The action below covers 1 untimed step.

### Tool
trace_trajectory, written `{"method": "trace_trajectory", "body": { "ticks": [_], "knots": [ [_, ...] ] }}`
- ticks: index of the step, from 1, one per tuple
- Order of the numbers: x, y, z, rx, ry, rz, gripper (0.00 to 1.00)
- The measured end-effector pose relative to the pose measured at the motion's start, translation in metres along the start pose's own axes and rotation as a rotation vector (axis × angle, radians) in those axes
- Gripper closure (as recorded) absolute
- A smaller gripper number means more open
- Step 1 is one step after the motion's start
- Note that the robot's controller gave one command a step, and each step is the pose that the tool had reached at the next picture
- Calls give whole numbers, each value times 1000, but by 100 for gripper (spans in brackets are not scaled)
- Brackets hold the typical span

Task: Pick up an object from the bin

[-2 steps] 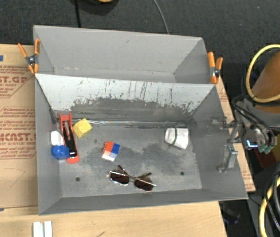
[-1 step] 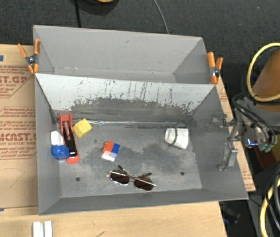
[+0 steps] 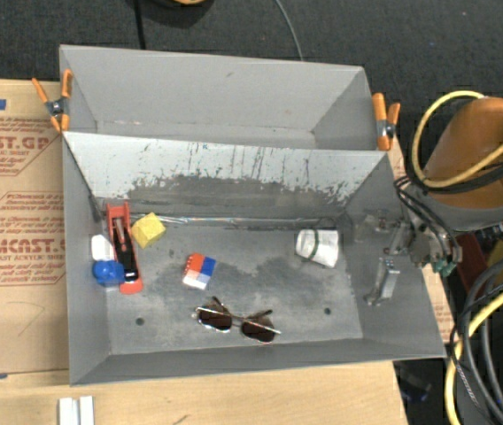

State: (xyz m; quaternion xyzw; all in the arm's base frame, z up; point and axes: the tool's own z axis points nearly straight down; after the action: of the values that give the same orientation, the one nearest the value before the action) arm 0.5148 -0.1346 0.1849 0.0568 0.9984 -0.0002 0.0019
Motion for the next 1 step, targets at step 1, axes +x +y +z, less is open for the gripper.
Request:
{"method": "trace_trajectory", "body": {
  "ticks": [1],
  "knots": [
    [-63, 31, 21, 0, 0, 31, 0]
  ]
}}
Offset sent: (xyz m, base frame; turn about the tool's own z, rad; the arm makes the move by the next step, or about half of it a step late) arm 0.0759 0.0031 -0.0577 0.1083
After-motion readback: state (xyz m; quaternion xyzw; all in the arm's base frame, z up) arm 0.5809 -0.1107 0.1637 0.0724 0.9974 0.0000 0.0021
